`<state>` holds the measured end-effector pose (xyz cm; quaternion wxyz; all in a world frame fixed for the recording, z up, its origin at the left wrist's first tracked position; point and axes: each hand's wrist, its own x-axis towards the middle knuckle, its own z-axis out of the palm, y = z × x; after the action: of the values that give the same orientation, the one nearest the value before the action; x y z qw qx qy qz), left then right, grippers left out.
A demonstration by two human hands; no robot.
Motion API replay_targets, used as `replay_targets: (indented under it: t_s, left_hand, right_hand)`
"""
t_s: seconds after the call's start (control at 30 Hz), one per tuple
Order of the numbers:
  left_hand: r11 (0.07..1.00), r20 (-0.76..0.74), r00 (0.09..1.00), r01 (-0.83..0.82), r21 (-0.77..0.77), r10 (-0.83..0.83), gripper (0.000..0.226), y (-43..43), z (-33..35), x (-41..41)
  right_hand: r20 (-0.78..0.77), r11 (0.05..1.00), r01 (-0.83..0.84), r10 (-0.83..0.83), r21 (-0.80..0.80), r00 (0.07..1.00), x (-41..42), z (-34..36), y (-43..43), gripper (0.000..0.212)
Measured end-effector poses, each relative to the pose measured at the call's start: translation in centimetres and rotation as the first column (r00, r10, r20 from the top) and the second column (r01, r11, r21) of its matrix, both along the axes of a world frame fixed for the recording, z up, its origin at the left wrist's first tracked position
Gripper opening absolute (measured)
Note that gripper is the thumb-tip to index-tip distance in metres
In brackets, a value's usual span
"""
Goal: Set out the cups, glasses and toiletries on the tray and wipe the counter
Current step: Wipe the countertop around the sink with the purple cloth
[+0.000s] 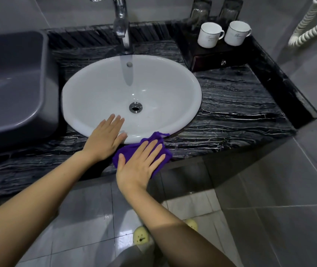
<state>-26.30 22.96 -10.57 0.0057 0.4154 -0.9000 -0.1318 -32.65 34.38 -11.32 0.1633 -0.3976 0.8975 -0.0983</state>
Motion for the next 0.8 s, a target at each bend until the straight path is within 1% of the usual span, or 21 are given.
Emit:
replay_targets:
  t_s: [0.03, 0.07, 0.1, 0.13, 0.17, 0.2, 0.23, 0.27, 0.3, 0.33, 0.37, 0.43, 0.5, 0.53, 0.6, 0.67, 0.73, 0.8]
  left_hand:
    - [1.0, -0.017, 1.0, -0.004, 0.027, 0.004, 0.067, 0.1, 0.2, 0.0]
    - [0.999, -0.052, 0.999, -0.005, 0.047, 0.008, 0.062, 0.3, 0.6, 0.1]
    - [0.998, -0.107, 0.994, -0.012, 0.057, 0.018, 0.059, 0.6, 0.9, 0.3]
    - [0.998, -0.17, 0.985, -0.026, 0.052, 0.035, 0.058, 1.1, 1.2, 0.7]
    - [0.998, -0.229, 0.972, -0.051, 0.029, 0.056, 0.055, 1.7, 1.5, 1.2]
    - [0.997, -0.275, 0.959, -0.074, -0.013, 0.067, 0.051, 2.7, 1.7, 1.7]
    - [0.994, -0.308, 0.949, -0.086, -0.062, 0.062, 0.047, 3.8, 1.7, 2.2]
    - [0.991, -0.327, 0.944, -0.082, -0.106, 0.043, 0.043, 5.1, 1.5, 2.5]
    - [0.988, -0.334, 0.942, -0.07, -0.136, 0.021, 0.038, 6.5, 1.2, 2.5]
    - [0.986, -0.332, 0.943, -0.06, -0.153, 0.006, 0.034, 7.9, 0.9, 2.2]
    - [0.986, -0.33, 0.944, -0.066, -0.155, 0.011, 0.033, 9.2, 0.6, 1.6]
    - [0.983, -0.313, 0.948, -0.11, -0.149, 0.059, 0.036, 11.3, -0.1, 0.3]
    - [0.976, -0.263, 0.959, -0.153, -0.156, 0.108, 0.042, 12.5, -0.8, -0.7]
    - [0.972, -0.244, 0.961, -0.171, -0.159, 0.129, 0.045, 12.7, -1.0, -0.9]
    - [0.963, -0.232, 0.957, -0.213, -0.165, 0.172, 0.05, 12.8, -1.3, -0.7]
    - [0.954, -0.223, 0.953, -0.247, -0.168, 0.207, 0.053, 12.7, -1.4, -0.4]
    - [0.945, -0.206, 0.952, -0.267, -0.191, 0.227, 0.052, 12.7, -1.6, -0.1]
    - [0.934, -0.2, 0.949, -0.284, -0.218, 0.242, 0.047, 12.7, -1.8, 0.4]
  right_hand:
    - [0.024, 1.0, 0.002, -0.002, 0.002, 1.0, 0.5, 0.3, 0.0, 0.087]
    - [0.024, 1.0, -0.001, 0.002, -0.031, 1.0, 0.6, 0.4, 0.1, 0.085]
    - [0.039, 0.998, -0.032, 0.034, -0.055, 0.999, 0.5, 0.7, 0.3, 0.082]
    - [0.081, 0.993, -0.098, 0.104, -0.067, 0.991, 0.0, 0.9, 0.7, 0.078]
    - [0.164, 0.984, -0.167, 0.176, -0.066, 0.971, -1.0, 1.4, 1.2, 0.073]
    - [0.206, 0.97, -0.231, 0.241, -0.072, 0.949, -2.2, 2.1, 1.7, 0.069]
    - [0.189, 0.952, -0.293, 0.304, -0.084, 0.934, -3.7, 2.8, 2.3, 0.064]
    - [0.13, 0.928, -0.355, 0.368, -0.112, 0.92, -5.4, 3.4, 2.9, 0.06]
    - [0.046, 0.889, -0.437, 0.447, -0.139, 0.894, -7.0, 3.8, 3.2, 0.057]
    - [-0.049, 0.828, -0.537, 0.537, -0.16, 0.842, -8.4, 4.1, 3.2, 0.055]
    - [-0.123, 0.747, -0.645, 0.634, -0.159, 0.764, -9.7, 3.8, 3.1, 0.055]
    - [-0.237, 0.604, -0.791, 0.758, -0.096, 0.607, -12.1, 2.6, 2.5, 0.062]
    - [-0.279, 0.48, -0.877, 0.843, 0.002, 0.461, -13.3, 2.2, 1.6, 0.068]
    - [-0.275, 0.434, -0.9, 0.869, 0.029, 0.411, -13.6, 2.2, 1.2, 0.07]
    - [-0.272, 0.386, -0.922, 0.892, 0.044, 0.36, -13.6, 2.0, 0.7, 0.072]
    - [-0.301, 0.35, -0.936, 0.898, 0.044, 0.322, -13.3, 1.5, 0.5, 0.074]
    - [-0.315, 0.336, -0.941, 0.897, 0.029, 0.31, -12.7, 1.1, 0.4, 0.074]
    - [-0.32, 0.336, -0.942, 0.892, -0.003, 0.319, -12.0, 1.0, 0.3, 0.072]
